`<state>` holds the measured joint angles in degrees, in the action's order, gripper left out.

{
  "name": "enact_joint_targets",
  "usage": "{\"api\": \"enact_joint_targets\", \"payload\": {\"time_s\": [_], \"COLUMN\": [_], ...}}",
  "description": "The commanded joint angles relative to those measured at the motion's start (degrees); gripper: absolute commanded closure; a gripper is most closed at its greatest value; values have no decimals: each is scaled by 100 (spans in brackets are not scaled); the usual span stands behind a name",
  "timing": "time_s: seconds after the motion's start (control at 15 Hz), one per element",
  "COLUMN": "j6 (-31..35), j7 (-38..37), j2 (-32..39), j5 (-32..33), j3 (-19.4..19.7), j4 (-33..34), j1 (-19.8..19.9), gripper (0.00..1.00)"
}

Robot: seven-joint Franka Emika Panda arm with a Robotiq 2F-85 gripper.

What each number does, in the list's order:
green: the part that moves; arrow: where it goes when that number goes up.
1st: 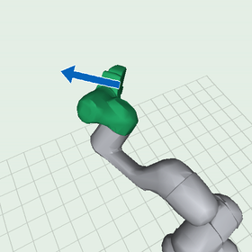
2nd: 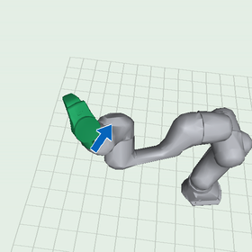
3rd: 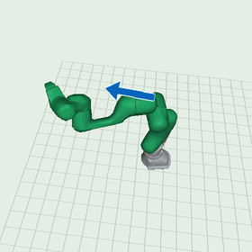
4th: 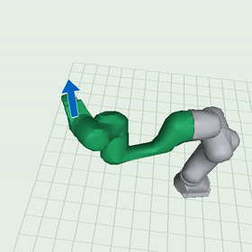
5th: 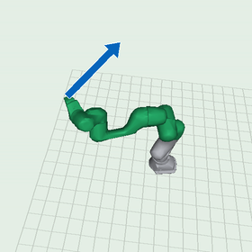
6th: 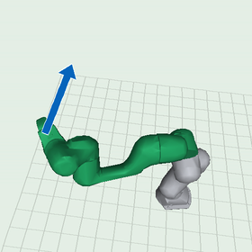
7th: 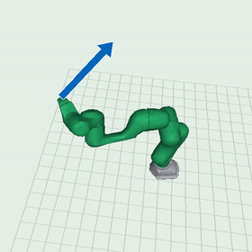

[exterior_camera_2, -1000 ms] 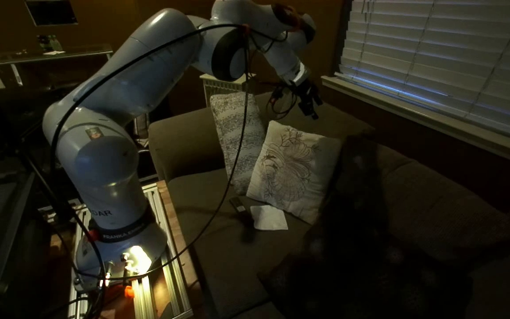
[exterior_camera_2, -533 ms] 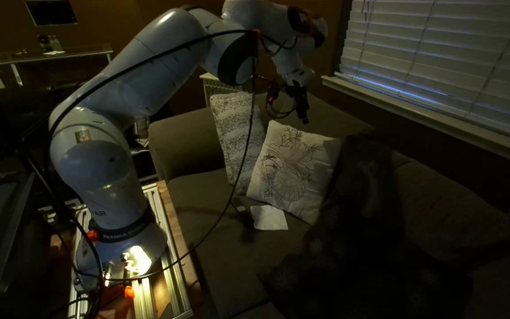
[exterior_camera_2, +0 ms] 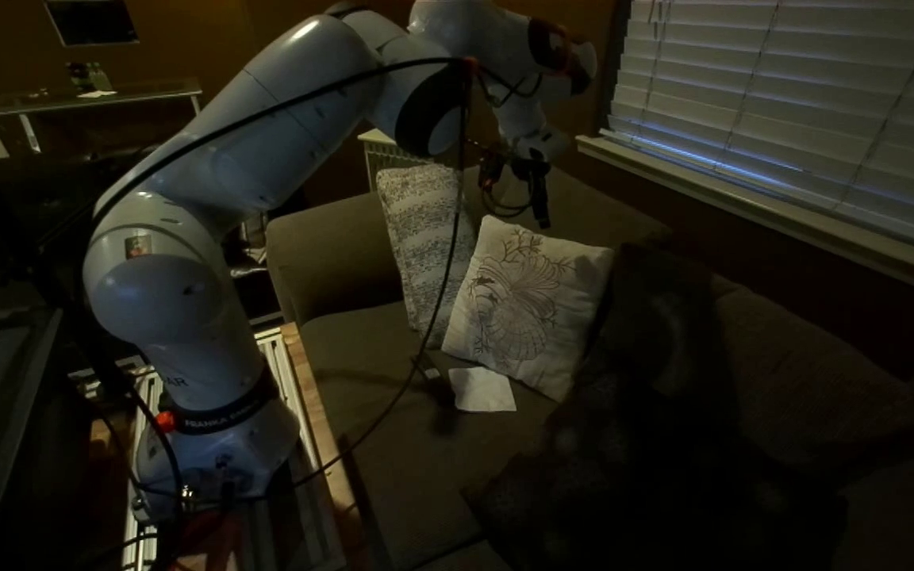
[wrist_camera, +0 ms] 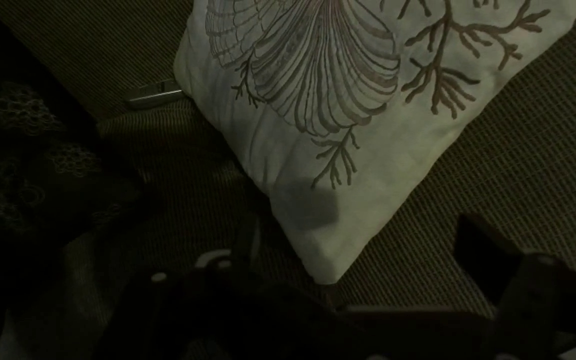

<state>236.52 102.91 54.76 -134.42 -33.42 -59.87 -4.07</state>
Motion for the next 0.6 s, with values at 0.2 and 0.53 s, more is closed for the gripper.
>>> {"api": "enact_joint_targets", "payload": {"time_s": [0.2,0.53], "j6": [666,590], "j7": [136,-6], "j2": [-345,-855], "j5": [119,-201], "j3": [403,923], "j4": [-529,-1725], "j1": [-196,16], "gripper": [0,0]}}
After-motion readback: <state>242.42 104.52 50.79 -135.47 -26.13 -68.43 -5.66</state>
